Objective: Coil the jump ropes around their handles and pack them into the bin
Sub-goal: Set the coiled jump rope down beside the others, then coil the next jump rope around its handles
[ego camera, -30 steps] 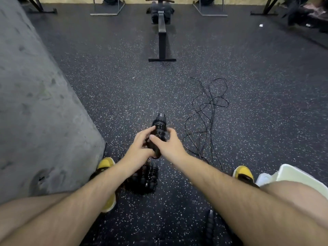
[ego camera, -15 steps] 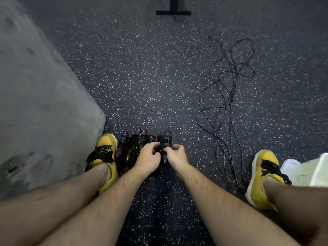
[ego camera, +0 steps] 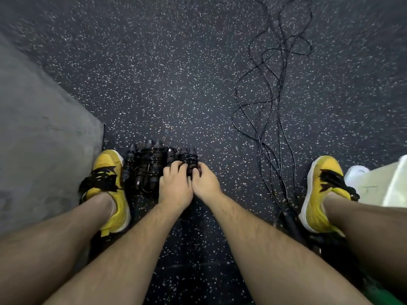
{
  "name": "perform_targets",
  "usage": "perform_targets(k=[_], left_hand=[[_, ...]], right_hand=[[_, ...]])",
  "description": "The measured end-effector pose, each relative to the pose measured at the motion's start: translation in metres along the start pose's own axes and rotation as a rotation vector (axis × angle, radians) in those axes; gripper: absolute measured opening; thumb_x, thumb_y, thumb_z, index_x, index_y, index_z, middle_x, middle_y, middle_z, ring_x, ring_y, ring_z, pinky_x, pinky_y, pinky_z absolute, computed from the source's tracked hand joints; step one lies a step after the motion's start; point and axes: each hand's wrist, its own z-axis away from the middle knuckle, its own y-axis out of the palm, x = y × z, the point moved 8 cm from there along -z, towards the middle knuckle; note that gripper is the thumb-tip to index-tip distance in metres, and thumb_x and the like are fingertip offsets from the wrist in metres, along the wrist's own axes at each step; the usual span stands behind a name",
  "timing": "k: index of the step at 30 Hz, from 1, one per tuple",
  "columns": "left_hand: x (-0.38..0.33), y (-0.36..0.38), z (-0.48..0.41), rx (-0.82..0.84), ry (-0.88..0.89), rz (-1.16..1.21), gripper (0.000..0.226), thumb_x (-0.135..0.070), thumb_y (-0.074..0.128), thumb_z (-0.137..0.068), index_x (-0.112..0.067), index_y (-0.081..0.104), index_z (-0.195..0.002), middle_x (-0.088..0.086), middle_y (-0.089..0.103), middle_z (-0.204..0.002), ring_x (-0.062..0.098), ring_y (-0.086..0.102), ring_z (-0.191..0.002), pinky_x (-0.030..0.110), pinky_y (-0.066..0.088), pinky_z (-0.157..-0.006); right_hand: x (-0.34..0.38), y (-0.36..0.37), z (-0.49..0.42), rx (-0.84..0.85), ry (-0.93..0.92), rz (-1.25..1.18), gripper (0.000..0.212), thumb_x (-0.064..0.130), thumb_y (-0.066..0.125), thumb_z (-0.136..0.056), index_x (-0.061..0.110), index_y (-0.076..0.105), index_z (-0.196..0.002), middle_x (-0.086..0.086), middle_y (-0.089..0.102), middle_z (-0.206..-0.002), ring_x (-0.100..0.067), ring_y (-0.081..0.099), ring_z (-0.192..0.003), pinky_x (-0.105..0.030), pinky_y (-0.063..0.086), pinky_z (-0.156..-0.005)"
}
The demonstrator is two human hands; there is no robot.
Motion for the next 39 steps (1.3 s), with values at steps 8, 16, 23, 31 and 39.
perform_targets(k=[8, 16, 23, 31, 39], left_hand=[[-0.071, 0.021, 0.012, 0.054, 0.276, -0.031, 0.037, -0.022, 0.039, -0.102, -0.022, 0.054, -0.136, -0.006, 0.053, -0.134, 0.021, 0.046, -0.117, 0.037, 0.039, -0.095], [-0.158, 0.094, 0.043, 0.338, 0.449, 0.043, 0.031, -0.027, 0.037, -0.103, -0.019, 0.060, -0.122, 0.001, 0.059, -0.110, 0.025, 0.058, -0.101, 0.045, 0.048, -0.089], [-0.193, 0.186, 0.079, 0.617, 0.269, 0.124, 0.032, -0.030, 0.054, -0.099, -0.010, 0.057, -0.125, 0.008, 0.058, -0.125, 0.028, 0.058, -0.114, 0.033, 0.046, -0.097], [-0.196, 0.235, 0.087, 0.651, 0.018, 0.211, 0.033, -0.036, 0.067, -0.084, -0.016, 0.055, -0.108, 0.005, 0.061, -0.111, 0.024, 0.062, -0.094, 0.031, 0.044, -0.071], [-0.189, 0.191, 0.070, 0.740, -0.306, 0.893, 0.022, -0.026, 0.059, -0.065, -0.018, 0.070, -0.082, 0.001, 0.066, -0.080, 0.022, 0.056, -0.081, 0.034, 0.044, -0.074]], right_hand=[[-0.035, -0.054, 0.015, -0.023, -0.017, 0.074, 0.041, 0.026, 0.034, -0.104, 0.020, 0.051, -0.141, -0.003, 0.061, -0.136, -0.022, 0.056, -0.123, -0.028, 0.041, -0.101], [-0.126, -0.125, 0.050, -0.117, 0.080, 0.167, 0.036, 0.022, 0.035, -0.101, 0.016, 0.058, -0.129, -0.006, 0.064, -0.126, -0.026, 0.060, -0.115, -0.036, 0.047, -0.098], [-0.218, -0.169, 0.072, -0.159, 0.196, 0.618, 0.045, 0.028, 0.062, -0.090, 0.013, 0.047, -0.130, -0.009, 0.049, -0.133, -0.029, 0.047, -0.123, -0.037, 0.040, -0.102], [-0.266, -0.177, 0.066, -0.133, 0.364, 0.384, 0.041, 0.026, 0.065, -0.085, 0.009, 0.051, -0.120, -0.013, 0.053, -0.126, -0.034, 0.055, -0.118, -0.039, 0.045, -0.097], [-0.232, -0.175, 0.058, -0.116, 0.315, -0.222, 0.021, 0.025, 0.069, -0.075, 0.024, 0.063, -0.096, 0.010, 0.068, -0.085, -0.013, 0.063, -0.081, -0.027, 0.048, -0.072]])
